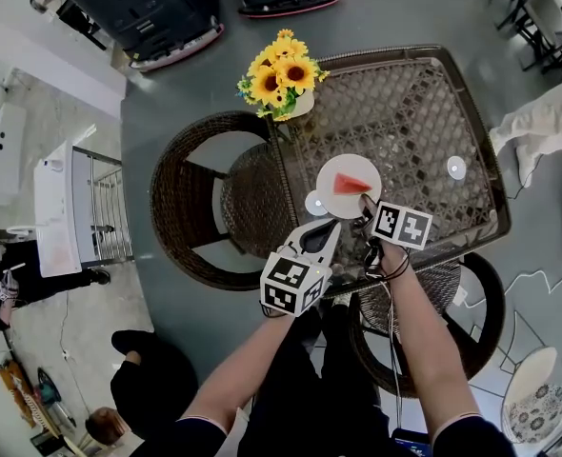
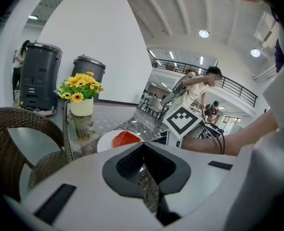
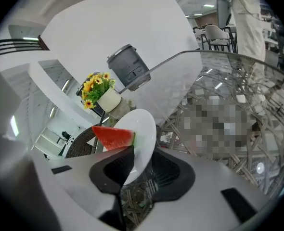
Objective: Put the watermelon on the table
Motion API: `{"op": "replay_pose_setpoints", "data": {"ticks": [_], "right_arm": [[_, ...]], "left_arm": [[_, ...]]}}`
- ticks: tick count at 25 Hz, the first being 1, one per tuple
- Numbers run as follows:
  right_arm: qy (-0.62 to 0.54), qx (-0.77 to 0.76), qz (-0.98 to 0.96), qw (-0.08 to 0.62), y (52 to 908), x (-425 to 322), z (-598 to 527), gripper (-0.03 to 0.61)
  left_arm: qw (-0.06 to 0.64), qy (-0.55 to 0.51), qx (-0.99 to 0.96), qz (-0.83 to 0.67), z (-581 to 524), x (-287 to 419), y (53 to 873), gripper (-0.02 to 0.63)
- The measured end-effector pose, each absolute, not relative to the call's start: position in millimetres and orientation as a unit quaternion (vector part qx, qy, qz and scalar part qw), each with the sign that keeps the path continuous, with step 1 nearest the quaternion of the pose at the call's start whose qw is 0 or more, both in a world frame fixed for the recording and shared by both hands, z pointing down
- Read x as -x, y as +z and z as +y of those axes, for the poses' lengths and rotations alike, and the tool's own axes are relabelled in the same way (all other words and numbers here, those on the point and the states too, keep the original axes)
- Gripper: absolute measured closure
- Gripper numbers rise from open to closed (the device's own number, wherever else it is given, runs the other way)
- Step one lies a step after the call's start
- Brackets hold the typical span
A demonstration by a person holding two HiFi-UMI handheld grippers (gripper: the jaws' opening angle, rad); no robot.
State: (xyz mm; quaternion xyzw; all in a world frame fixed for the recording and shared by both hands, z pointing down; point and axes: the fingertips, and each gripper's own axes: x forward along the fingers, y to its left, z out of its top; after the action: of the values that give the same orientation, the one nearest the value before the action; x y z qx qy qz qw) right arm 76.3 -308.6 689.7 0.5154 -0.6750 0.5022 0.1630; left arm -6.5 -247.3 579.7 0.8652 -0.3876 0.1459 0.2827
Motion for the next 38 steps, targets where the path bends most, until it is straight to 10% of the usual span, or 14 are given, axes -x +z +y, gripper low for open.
{"op": "replay_pose_setpoints", "data": {"ticks": [38], "right_arm": [[0.314, -0.544, -0.703, 0.333, 681.9, -80.2, -306.4, 0.42]], "left_arm": [[0.277, 0.147, -0.868, -0.385, -250.0, 8.8, 572.2, 0.609]]}}
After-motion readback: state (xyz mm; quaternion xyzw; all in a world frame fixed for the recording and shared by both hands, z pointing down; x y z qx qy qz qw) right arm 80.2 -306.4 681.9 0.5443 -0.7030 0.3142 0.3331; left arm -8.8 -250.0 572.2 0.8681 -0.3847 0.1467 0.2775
